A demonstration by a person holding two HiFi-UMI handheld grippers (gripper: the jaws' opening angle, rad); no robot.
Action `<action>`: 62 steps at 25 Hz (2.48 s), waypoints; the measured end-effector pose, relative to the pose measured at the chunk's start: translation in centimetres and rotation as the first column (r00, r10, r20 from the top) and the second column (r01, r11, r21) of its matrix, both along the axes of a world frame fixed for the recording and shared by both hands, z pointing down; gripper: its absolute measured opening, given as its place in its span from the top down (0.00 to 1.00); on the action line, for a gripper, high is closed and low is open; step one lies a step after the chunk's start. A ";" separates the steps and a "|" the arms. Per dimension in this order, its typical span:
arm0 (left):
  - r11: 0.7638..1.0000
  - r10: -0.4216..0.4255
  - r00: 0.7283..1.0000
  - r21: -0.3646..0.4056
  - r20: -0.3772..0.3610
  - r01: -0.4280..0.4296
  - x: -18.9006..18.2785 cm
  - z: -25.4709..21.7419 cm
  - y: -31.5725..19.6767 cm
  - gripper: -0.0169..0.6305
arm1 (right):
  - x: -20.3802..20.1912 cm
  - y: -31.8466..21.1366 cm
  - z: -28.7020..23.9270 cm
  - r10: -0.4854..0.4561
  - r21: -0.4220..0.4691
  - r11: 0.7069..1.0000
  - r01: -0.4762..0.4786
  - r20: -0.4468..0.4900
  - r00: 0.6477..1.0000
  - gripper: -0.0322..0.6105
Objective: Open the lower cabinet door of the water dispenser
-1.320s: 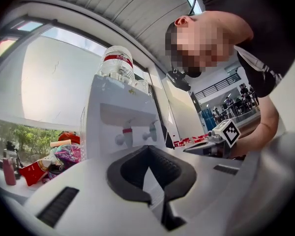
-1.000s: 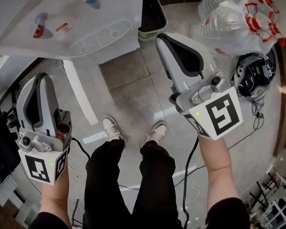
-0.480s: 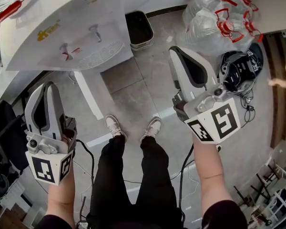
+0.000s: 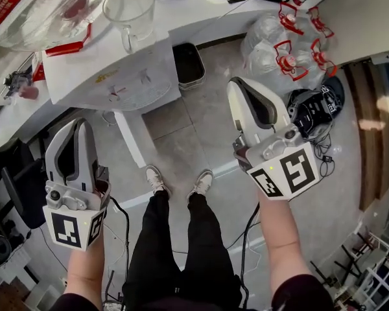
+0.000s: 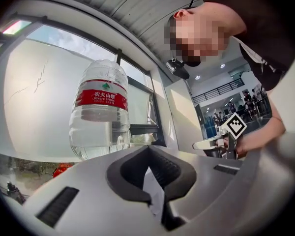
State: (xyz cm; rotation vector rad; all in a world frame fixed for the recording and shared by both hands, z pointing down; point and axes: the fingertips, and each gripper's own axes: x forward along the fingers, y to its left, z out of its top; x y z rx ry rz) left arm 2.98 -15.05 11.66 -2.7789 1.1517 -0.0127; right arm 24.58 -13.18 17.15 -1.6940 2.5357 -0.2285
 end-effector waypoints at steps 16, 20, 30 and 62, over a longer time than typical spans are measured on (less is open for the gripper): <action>0.998 -0.043 0.999 -0.046 -0.020 0.042 -1.7 -12.0 0.7 0.96 | 0.1 1.3 -14.2 -0.005 -0.010 1.000 0.005 -0.028 1.000 0.94; 0.997 -0.067 0.997 -0.028 -0.035 0.067 -3.2 -14.8 1.0 0.96 | 0.1 1.1 -18.5 -0.009 0.034 0.999 0.011 -0.049 0.999 0.95; 0.987 -0.142 0.987 0.058 -0.077 0.147 -6.8 -22.2 2.2 0.96 | -1.2 2.1 -26.4 -0.040 0.135 0.990 0.049 -0.072 0.997 0.94; 0.925 -0.338 0.932 0.136 -0.131 0.355 -13.5 -26.3 6.7 0.96 | -2.3 5.3 -31.2 -0.030 0.221 0.974 0.055 -0.117 0.993 0.94</action>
